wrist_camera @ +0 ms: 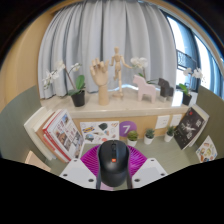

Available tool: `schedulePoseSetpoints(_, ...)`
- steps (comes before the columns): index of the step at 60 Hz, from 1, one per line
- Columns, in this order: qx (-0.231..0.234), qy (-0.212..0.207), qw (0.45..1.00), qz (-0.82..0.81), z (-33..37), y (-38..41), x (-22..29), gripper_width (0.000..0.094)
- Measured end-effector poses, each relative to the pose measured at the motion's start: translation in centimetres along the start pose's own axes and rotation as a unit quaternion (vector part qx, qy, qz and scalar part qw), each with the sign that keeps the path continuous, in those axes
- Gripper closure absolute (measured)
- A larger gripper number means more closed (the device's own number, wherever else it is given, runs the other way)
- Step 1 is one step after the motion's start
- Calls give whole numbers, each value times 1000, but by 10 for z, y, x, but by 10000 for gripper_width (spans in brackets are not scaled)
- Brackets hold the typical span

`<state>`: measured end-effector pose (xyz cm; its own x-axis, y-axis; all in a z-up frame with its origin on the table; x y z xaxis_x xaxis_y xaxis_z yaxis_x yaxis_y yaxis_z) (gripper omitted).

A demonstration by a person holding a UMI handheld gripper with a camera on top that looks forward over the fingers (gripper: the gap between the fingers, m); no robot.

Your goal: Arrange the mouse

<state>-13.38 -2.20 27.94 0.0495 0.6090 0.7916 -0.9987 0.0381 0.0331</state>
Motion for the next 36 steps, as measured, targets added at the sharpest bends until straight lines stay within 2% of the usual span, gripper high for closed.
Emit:
schedulePoseSetpoints(12, 15, 98, 995, 21, -88, 78, -87, 587)
schedulePoseSetpoints(19, 13, 135, 990, 36, -121, 100, -133, 587)
schedulePoseSetpoints(28, 10, 164, 986, 38, -141, 110, -169, 584)
schedulePoseSetpoints(29, 10, 169, 985, 36, -142, 110, -174, 553)
schedulePoseSetpoints(31, 7, 151, 988, 31, -142, 110, -172, 565)
schedulePoseSetpoints(33, 3, 153, 987, 38, -141, 109, -174, 551)
schedulePoseSetpoints(36, 1, 148, 988, 35, -142, 109, -174, 498)
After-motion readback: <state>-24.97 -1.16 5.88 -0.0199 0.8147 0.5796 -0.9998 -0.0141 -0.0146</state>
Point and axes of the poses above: the point between the fingertips, and its own axes, seen from behind it with the camera up: y to the left, x up, z backward, against the way the camera looks, the point moved 10 cm from there along z, backward, against the way the camera looks, and after that the axes turned 8 degrees about y, right-handed, at the moved point
